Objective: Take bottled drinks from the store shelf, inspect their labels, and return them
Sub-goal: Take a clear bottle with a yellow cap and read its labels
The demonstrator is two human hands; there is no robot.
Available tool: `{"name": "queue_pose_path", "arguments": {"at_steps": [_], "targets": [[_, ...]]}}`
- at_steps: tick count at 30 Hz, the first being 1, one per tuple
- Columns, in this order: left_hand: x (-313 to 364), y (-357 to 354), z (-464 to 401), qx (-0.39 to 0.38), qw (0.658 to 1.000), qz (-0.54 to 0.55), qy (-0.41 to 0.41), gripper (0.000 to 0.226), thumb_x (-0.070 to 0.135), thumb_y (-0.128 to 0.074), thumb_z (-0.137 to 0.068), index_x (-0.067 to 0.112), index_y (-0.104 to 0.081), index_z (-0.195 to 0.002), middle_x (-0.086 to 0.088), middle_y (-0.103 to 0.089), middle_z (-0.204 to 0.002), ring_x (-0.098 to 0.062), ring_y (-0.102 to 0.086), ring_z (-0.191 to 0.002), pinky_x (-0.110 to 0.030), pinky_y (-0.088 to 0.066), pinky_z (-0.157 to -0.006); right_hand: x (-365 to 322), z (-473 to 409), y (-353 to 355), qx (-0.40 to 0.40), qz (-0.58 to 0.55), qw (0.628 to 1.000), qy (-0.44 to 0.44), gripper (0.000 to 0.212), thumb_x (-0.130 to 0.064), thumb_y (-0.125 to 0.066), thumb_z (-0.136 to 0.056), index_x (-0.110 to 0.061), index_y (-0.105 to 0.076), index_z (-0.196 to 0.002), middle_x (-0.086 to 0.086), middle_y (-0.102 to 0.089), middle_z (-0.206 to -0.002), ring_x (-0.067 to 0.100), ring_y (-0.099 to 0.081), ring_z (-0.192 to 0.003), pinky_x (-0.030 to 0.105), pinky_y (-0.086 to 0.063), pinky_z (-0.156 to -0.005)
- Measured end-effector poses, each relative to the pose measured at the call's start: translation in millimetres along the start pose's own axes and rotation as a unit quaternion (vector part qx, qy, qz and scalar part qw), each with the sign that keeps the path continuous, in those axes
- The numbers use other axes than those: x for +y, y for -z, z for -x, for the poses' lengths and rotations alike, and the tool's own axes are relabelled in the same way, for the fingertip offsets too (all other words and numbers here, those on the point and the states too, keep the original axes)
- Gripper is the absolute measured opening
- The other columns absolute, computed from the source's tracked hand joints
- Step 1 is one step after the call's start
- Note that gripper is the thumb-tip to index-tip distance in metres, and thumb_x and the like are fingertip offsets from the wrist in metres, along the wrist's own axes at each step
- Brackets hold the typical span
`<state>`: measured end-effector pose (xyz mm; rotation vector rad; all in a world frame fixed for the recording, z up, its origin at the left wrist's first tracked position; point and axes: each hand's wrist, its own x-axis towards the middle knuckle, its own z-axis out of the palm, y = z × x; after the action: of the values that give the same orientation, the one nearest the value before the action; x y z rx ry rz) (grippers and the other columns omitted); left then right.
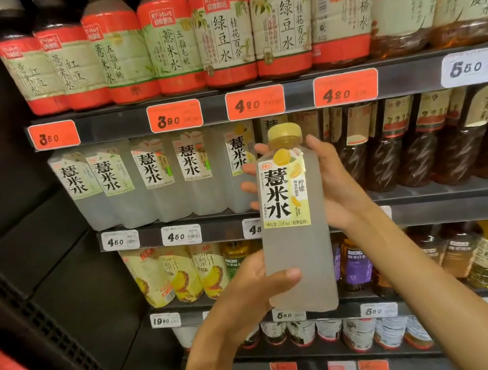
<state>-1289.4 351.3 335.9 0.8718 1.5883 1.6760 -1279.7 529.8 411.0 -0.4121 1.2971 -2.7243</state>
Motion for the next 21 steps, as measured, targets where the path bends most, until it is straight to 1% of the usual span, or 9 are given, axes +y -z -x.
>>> {"name": "queue_pose_path", "arguments": {"at_steps": [3,5,8,9,11,13,14,17,21], "targets": [[-5.8,-0.2,2.1,0.019,1.000,0.002,0.006,0.071,0.067,-0.075,-0.061,0.030,-0.060,-0.119,0.001,-0.068,-0.119,-0.019,-0.063,-0.113,-0.034,-0.054,-0.086,2.6,2.8,-6.5,-0.015,0.013,1.000,0.021,0.072,-0.042,-0.085,-0.055,-0.012,-0.067,-0.118,0.015,-0.069,-0.109,0.028,-0.068,-0.093,0.039,-0.056,-0.080],[-9.7,0.7,2.2,0.054,0.998,0.037,-0.004,0.060,0.070,-0.068,-0.066,0.038,-0.063,-0.116,0.004,-0.066,-0.122,-0.014,-0.061,-0.115,-0.028,-0.054,-0.084,1.6,4.6,-10.0,0.031,0.095,0.993,0.062,0.057,-0.037,-0.079,-0.066,-0.015,-0.066,-0.117,0.009,-0.070,-0.103,0.023,-0.068,-0.092,0.036,-0.054,-0.081],[-10.4,-3.3,-0.7,0.076,0.993,0.082,-0.025,0.057,0.073,-0.041,-0.083,0.039,-0.059,-0.125,0.003,-0.063,-0.129,-0.011,-0.057,-0.121,-0.023,-0.051,-0.090,5.3,6.3,-18.2,0.107,0.195,0.968,0.115,0.035,-0.033,-0.062,-0.082,-0.016,-0.064,-0.113,0.002,-0.072,-0.094,0.014,-0.068,-0.087,0.028,-0.054,-0.076],[-10.0,-5.4,-2.4,0.089,0.990,0.106,-0.018,0.060,0.073,-0.036,-0.085,0.036,-0.060,-0.126,0.001,-0.065,-0.125,-0.012,-0.060,-0.116,-0.023,-0.053,-0.085,8.2,6.7,-21.4,0.110,0.212,0.964,0.117,0.037,-0.038,-0.064,-0.084,-0.015,-0.062,-0.113,0.000,-0.072,-0.093,0.012,-0.068,-0.087,0.026,-0.055,-0.074],[-7.2,-9.8,-5.0,0.101,0.981,0.166,0.012,0.069,0.071,-0.030,-0.086,0.021,-0.068,-0.116,-0.007,-0.072,-0.103,-0.019,-0.070,-0.087,-0.026,-0.056,-0.065,11.6,7.9,-25.1,0.105,0.231,0.960,0.116,0.058,-0.052,-0.067,-0.079,-0.012,-0.057,-0.119,0.000,-0.071,-0.099,0.012,-0.066,-0.093,0.027,-0.054,-0.080],[-2.1,-13.7,-3.8,0.046,0.967,0.246,0.042,0.073,0.064,-0.027,-0.090,0.009,-0.074,-0.094,-0.012,-0.069,-0.077,-0.021,-0.065,-0.057,-0.027,-0.052,-0.048,8.8,8.7,-26.4,0.084,0.228,0.962,0.123,0.077,-0.060,-0.064,-0.070,-0.009,-0.052,-0.127,0.000,-0.070,-0.106,0.013,-0.064,-0.101,0.027,-0.052,-0.085],[-0.6,-15.9,-1.7,0.007,0.962,0.270,0.050,0.070,0.058,-0.026,-0.092,0.007,-0.074,-0.088,-0.011,-0.067,-0.072,-0.020,-0.061,-0.053,-0.025,-0.051,-0.046,6.4,9.1,-27.1,0.070,0.221,0.965,0.121,0.083,-0.062,-0.067,-0.066,-0.009,-0.052,-0.127,0.001,-0.070,-0.107,0.015,-0.065,-0.102,0.029,-0.053,-0.086],[-3.5,-22.1,1.3,-0.071,0.948,0.300,0.083,0.074,0.051,-0.013,-0.098,0.007,-0.073,-0.088,-0.009,-0.065,-0.074,-0.018,-0.060,-0.056,-0.023,-0.050,-0.051,3.9,8.5,-27.5,0.043,0.197,0.972,0.119,0.081,-0.063,-0.079,-0.053,-0.012,-0.062,-0.114,0.004,-0.072,-0.101,0.020,-0.068,-0.093,0.033,-0.055,-0.083],[-4.3,-17.2,5.3,-0.051,0.967,0.239,0.075,0.092,0.069,-0.002,-0.088,0.014,-0.075,-0.101,-0.015,-0.071,-0.090,-0.024,-0.068,-0.077,-0.031,-0.056,-0.067,4.2,14.1,-30.4,0.090,0.206,0.963,0.149,0.058,-0.053,-0.079,-0.062,-0.012,-0.067,-0.101,-0.001,-0.072,-0.083,0.010,-0.067,-0.075,0.023,-0.054,-0.067]]}}
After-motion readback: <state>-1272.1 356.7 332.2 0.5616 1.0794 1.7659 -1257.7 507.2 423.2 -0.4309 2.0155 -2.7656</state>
